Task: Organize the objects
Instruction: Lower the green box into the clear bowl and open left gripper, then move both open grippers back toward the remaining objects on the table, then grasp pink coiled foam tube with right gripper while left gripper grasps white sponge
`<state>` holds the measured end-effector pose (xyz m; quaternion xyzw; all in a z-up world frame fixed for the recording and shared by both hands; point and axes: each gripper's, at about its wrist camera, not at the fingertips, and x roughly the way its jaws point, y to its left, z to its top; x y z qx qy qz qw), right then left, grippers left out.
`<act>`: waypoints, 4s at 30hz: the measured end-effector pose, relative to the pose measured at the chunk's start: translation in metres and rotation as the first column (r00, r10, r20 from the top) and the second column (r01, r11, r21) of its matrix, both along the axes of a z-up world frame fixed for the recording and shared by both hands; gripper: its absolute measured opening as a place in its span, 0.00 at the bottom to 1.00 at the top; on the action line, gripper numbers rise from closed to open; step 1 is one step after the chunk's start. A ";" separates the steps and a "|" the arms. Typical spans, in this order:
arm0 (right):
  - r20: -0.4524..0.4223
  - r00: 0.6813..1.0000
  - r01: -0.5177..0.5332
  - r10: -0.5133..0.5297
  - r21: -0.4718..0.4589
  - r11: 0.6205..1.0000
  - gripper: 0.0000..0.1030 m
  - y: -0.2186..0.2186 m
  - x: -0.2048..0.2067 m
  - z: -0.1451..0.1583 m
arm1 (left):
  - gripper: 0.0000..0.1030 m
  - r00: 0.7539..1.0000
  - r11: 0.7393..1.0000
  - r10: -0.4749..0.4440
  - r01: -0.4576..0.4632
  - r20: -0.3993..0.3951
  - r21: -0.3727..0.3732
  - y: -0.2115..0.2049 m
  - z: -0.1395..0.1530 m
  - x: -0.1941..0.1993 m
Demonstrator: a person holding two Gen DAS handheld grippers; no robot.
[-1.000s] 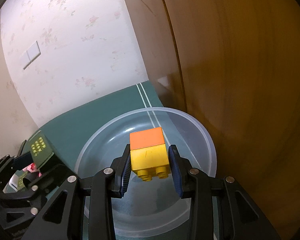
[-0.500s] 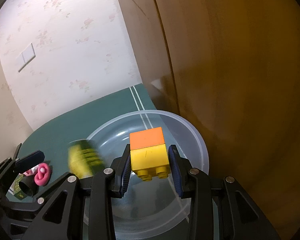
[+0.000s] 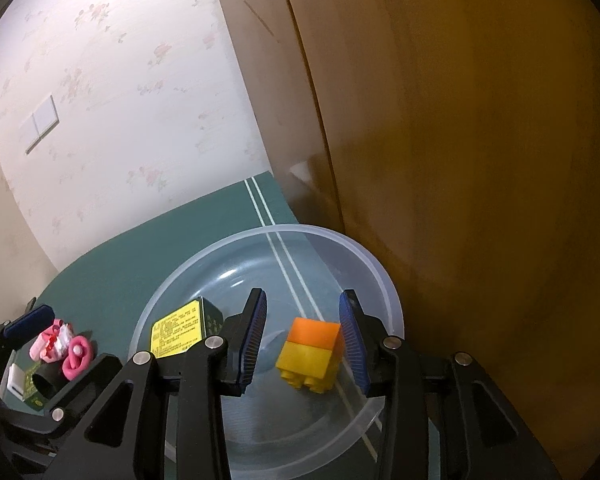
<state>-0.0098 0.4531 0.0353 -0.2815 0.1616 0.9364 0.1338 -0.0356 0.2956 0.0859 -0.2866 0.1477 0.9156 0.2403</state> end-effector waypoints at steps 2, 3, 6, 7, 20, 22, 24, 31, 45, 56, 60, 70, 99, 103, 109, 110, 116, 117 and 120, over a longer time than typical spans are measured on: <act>-0.004 1.000 -0.004 0.004 0.001 1.000 0.40 -0.001 0.000 0.000 | 0.99 1.000 1.000 0.010 -0.010 -0.005 -0.007 0.000 0.000 -0.001; -0.005 1.000 -0.006 0.006 0.001 1.000 0.40 -0.001 0.000 0.000 | 0.99 1.000 1.000 0.013 -0.013 -0.005 -0.009 -0.001 0.000 -0.002; -0.008 1.000 -0.010 0.010 0.001 1.000 0.41 -0.002 0.000 0.000 | 0.99 1.000 1.000 0.027 -0.027 -0.004 -0.012 -0.003 0.001 -0.003; -0.008 1.000 -0.010 0.010 0.002 1.000 0.41 -0.002 0.001 0.000 | 0.99 0.999 0.999 0.033 -0.033 -0.003 -0.012 -0.005 0.001 -0.004; -0.017 1.000 -0.024 0.024 0.013 1.000 0.46 -0.011 0.005 0.000 | 0.99 0.994 0.994 0.113 -0.113 -0.008 -0.004 -0.032 0.011 -0.002; -0.020 0.999 -0.030 0.030 0.019 0.999 0.47 -0.012 0.005 -0.001 | 0.99 0.992 0.992 0.129 -0.129 -0.009 -0.007 -0.039 0.011 -0.001; -0.025 0.999 -0.038 0.038 0.021 0.999 0.47 -0.013 0.006 -0.002 | 0.99 0.989 0.989 0.146 -0.146 -0.008 -0.008 -0.046 0.011 -0.002; -0.042 0.997 -0.068 0.069 0.043 0.997 0.47 -0.024 0.008 -0.001 | 0.99 0.976 0.976 0.217 -0.217 0.007 0.012 -0.077 0.009 -0.004; -0.038 0.996 -0.075 0.078 0.083 0.994 0.55 -0.037 0.008 -0.004 | 0.99 0.941 0.940 0.337 -0.339 0.038 0.040 -0.140 0.004 -0.007; -0.030 0.998 -0.053 0.056 0.120 0.991 0.55 -0.045 0.009 -0.001 | 0.99 0.905 0.903 0.422 -0.425 0.056 0.059 -0.193 0.000 -0.007; -0.025 0.997 -0.065 0.069 0.149 0.987 0.55 -0.053 0.008 0.000 | 0.99 0.886 0.884 0.459 -0.463 0.065 0.064 -0.213 -0.003 -0.009; -0.018 0.994 -0.104 0.110 0.190 0.976 0.56 -0.079 0.010 0.000 | 0.99 0.843 0.842 0.531 -0.536 0.082 0.061 -0.259 -0.010 -0.014; 0.133 0.831 -0.554 0.541 0.101 0.826 0.56 -0.228 -0.059 -0.024 | 0.99 0.712 0.720 0.672 -0.692 0.204 0.044 -0.342 -0.044 -0.046; 0.166 0.797 -0.595 0.581 0.052 0.802 0.56 -0.239 -0.075 -0.034 | 0.99 0.699 0.709 0.682 -0.705 0.216 0.040 -0.349 -0.047 -0.048; 0.198 0.762 -0.626 0.617 -0.021 0.780 0.56 -0.248 -0.095 -0.046 | 0.99 0.689 0.701 0.689 -0.713 0.225 0.034 -0.355 -0.049 -0.050; 0.204 0.753 -0.633 0.626 -0.034 0.773 0.56 -0.249 -0.098 -0.048 | 0.99 0.687 0.699 0.691 -0.714 0.225 0.030 -0.356 -0.050 -0.050; 0.235 0.731 -0.647 0.640 -0.058 0.760 0.56 -0.260 -0.111 -0.055 | 0.99 0.670 0.687 0.704 -0.726 0.236 0.012 -0.364 -0.055 -0.053; 0.236 0.730 -0.647 0.641 -0.061 0.760 0.56 -0.260 -0.113 -0.056 | 0.99 0.669 0.686 0.704 -0.727 0.239 0.013 -0.365 -0.055 -0.053; 0.250 0.728 -0.644 0.638 -0.069 0.762 0.56 -0.261 -0.119 -0.058 | 0.99 0.670 0.688 0.699 -0.725 0.251 0.019 -0.366 -0.057 -0.055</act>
